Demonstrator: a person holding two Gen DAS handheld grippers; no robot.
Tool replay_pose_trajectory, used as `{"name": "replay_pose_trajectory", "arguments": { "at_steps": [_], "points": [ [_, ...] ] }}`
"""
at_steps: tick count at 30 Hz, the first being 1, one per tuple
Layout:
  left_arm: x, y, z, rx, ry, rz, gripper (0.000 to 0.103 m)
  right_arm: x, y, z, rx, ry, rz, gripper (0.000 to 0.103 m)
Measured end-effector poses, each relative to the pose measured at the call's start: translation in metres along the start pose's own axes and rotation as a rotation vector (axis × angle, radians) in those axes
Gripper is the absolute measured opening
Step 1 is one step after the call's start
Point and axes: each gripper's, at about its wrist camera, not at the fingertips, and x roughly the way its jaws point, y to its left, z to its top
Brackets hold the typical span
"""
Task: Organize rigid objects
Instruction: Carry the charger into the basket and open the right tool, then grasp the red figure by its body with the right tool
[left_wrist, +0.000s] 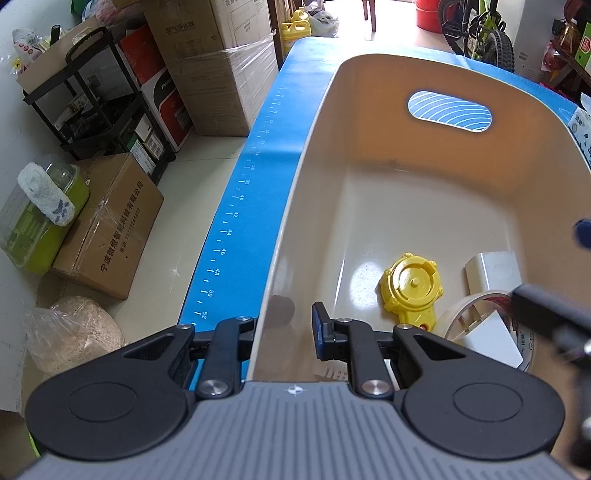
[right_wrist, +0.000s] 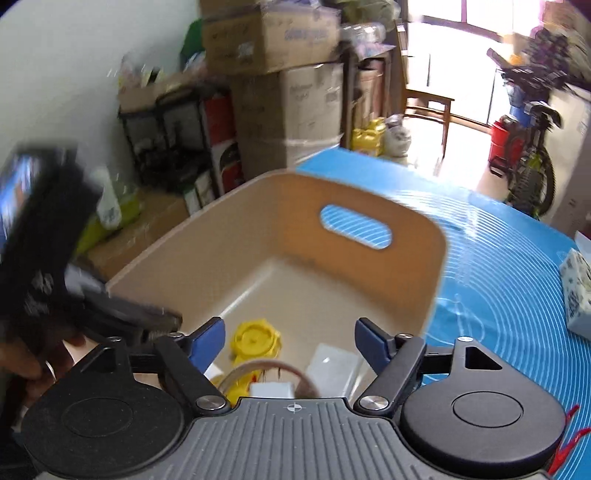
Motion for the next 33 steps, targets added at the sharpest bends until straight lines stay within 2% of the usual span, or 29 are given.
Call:
{"name": "replay_pose_trajectory", "arguments": {
  "at_steps": [8, 10, 18, 21, 25, 33],
  "points": [
    [0.0, 0.0, 0.0, -0.002, 0.0, -0.002, 0.022, -0.038, -0.056, -0.002, 0.116, -0.064, -0.153, 0.086],
    [0.0, 0.0, 0.0, -0.002, 0.001, -0.002, 0.022, -0.044, -0.076, -0.007, 0.161, -0.06, -0.203, 0.091],
    [0.0, 0.0, 0.0, -0.002, 0.0, -0.001, 0.022, -0.052, -0.158, -0.045, 0.338, 0.005, -0.433, 0.091],
    [0.0, 0.0, 0.0, -0.002, 0.001, -0.002, 0.022, -0.045, -0.185, -0.061, 0.429, 0.047, -0.47, 0.091],
    [0.0, 0.001, 0.0, -0.002, 0.001, -0.002, 0.022, -0.036, -0.205, -0.083, 0.452, 0.115, -0.542, 0.091],
    [0.0, 0.001, 0.0, -0.003, 0.001, -0.002, 0.022, -0.026, -0.236, -0.108, 0.595, 0.185, -0.576, 0.09]
  ]
}}
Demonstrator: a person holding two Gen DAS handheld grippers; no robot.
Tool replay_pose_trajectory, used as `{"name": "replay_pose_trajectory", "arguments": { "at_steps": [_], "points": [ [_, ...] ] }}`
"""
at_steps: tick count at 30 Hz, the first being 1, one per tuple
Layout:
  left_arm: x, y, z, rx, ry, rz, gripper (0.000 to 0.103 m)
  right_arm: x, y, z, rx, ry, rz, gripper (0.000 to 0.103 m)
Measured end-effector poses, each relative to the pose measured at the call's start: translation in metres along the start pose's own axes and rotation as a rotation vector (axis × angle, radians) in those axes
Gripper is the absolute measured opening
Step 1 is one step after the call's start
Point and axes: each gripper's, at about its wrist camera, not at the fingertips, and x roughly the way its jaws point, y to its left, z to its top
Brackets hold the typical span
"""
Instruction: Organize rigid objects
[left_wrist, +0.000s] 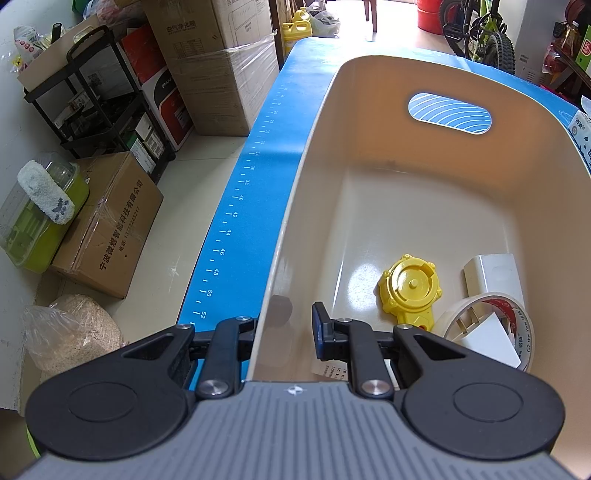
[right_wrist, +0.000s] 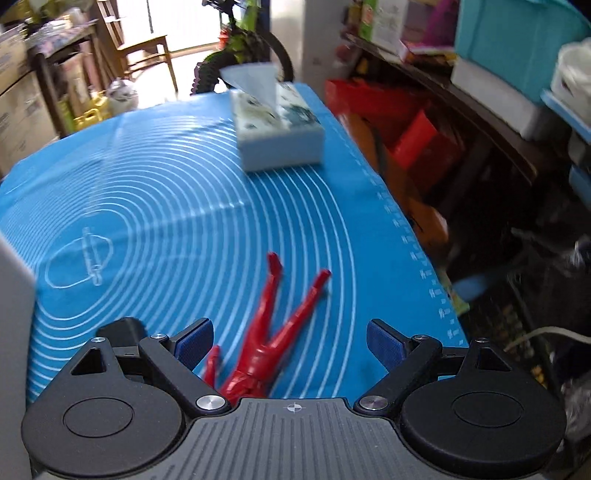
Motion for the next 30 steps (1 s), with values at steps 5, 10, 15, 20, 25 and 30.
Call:
{"name": "replay_pose_trajectory", "arguments": {
  "at_steps": [5, 10, 15, 20, 25, 30],
  "points": [
    [0.0, 0.0, 0.0, 0.0, 0.0, 0.0, 0.022, 0.011, -0.001, -0.005, 0.008, 0.049, -0.001, 0.089],
    [0.0, 0.0, 0.0, 0.0, 0.0, 0.0, 0.022, 0.021, 0.008, -0.009, -0.021, 0.099, -0.016, 0.081],
    [0.0, 0.0, 0.0, 0.001, 0.0, 0.0, 0.022, 0.019, 0.01, -0.01, -0.016, 0.089, 0.009, 0.069],
    [0.0, 0.0, 0.0, 0.0, 0.0, 0.0, 0.022, 0.015, 0.017, -0.011, -0.039, 0.072, 0.023, 0.042],
    [0.0, 0.0, 0.0, 0.0, 0.0, 0.0, 0.022, 0.012, 0.018, -0.01, -0.034, 0.068, 0.035, 0.037],
    [0.0, 0.0, 0.0, 0.0, 0.0, 0.0, 0.022, 0.001, 0.018, -0.007, -0.034, 0.019, 0.038, 0.037]
  ]
}}
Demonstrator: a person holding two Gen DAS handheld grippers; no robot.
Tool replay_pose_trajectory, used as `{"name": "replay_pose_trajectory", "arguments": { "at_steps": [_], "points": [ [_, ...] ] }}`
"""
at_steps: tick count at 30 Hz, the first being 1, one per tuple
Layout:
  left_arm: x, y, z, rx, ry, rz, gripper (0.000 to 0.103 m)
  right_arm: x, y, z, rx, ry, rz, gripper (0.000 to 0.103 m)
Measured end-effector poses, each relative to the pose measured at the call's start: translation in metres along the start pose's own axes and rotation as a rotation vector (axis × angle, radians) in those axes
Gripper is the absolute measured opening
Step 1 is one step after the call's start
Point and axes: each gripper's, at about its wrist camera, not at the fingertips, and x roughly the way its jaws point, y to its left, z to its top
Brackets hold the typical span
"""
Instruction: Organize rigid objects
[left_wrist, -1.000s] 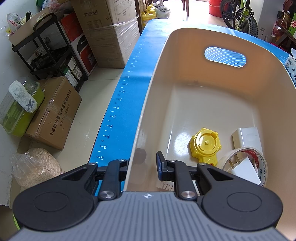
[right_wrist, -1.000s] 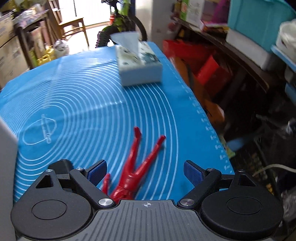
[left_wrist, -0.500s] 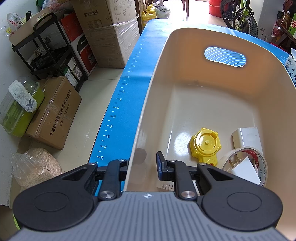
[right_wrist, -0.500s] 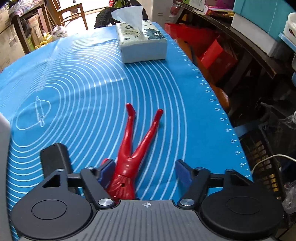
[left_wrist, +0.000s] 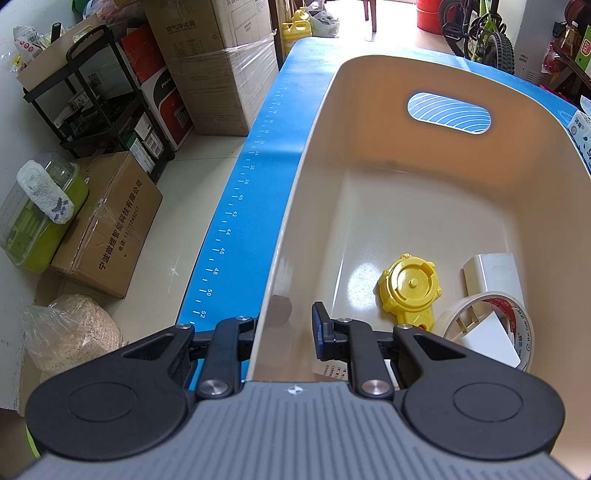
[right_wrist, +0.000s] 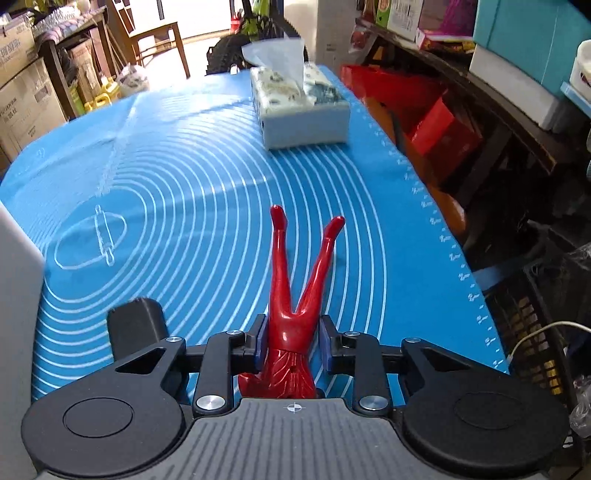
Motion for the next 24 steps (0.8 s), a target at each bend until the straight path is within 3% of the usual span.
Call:
{"name": "replay_pose_trajectory", "arguments": {
  "at_steps": [14, 24],
  "points": [
    [0.0, 0.0, 0.0, 0.0, 0.0, 0.0, 0.022, -0.048, 0.016, 0.007, -0.029, -0.157, 0.077, 0.037],
    [0.0, 0.0, 0.0, 0.0, 0.0, 0.0, 0.022, -0.094, 0.052, 0.016, -0.125, -0.295, 0.15, 0.037]
  ]
}}
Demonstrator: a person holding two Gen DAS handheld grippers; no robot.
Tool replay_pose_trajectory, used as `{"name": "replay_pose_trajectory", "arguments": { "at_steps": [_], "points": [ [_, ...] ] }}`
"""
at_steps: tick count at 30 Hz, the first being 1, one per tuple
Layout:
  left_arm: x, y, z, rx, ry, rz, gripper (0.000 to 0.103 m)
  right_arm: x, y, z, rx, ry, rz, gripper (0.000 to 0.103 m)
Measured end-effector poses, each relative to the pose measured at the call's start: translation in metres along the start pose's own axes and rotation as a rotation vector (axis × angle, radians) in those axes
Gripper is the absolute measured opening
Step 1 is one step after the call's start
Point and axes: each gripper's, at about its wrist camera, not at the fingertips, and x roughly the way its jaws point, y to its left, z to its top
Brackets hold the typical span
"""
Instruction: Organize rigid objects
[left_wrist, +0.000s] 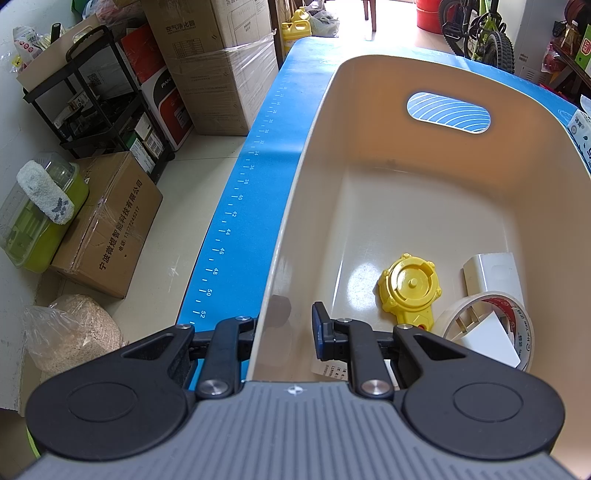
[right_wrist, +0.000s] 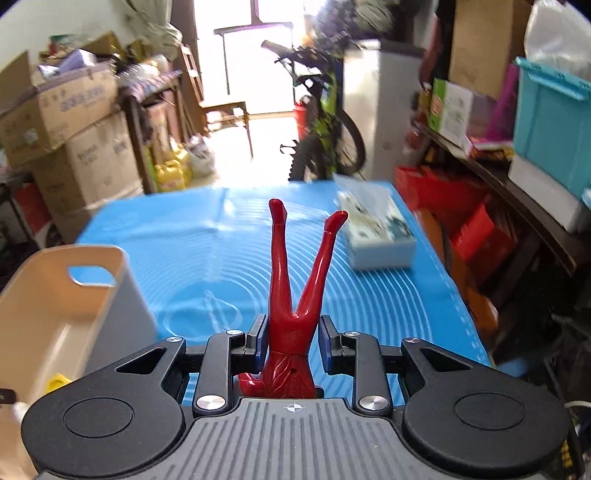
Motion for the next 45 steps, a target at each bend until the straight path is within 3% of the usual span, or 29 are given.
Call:
{"name": "replay_pose_trajectory", "arguments": {
  "at_steps": [11, 21, 37, 45],
  "points": [
    [0.0, 0.0, 0.0, 0.0, 0.0, 0.0, 0.022, -0.024, 0.078, 0.023, -0.099, -0.071, 0.201, 0.037],
    [0.0, 0.0, 0.0, 0.0, 0.0, 0.0, 0.022, -0.012, 0.148, 0.0, -0.197, 0.01, 0.318, 0.037],
    [0.0, 0.0, 0.0, 0.0, 0.0, 0.001, 0.022, 0.007, 0.202, -0.04, -0.318, 0.16, 0.379, 0.036],
    [0.001, -0.005, 0.0, -0.001, -0.004, -0.007, 0.022, 0.024, 0.209, -0.046, -0.325, 0.262, 0.347, 0.037]
  ]
}}
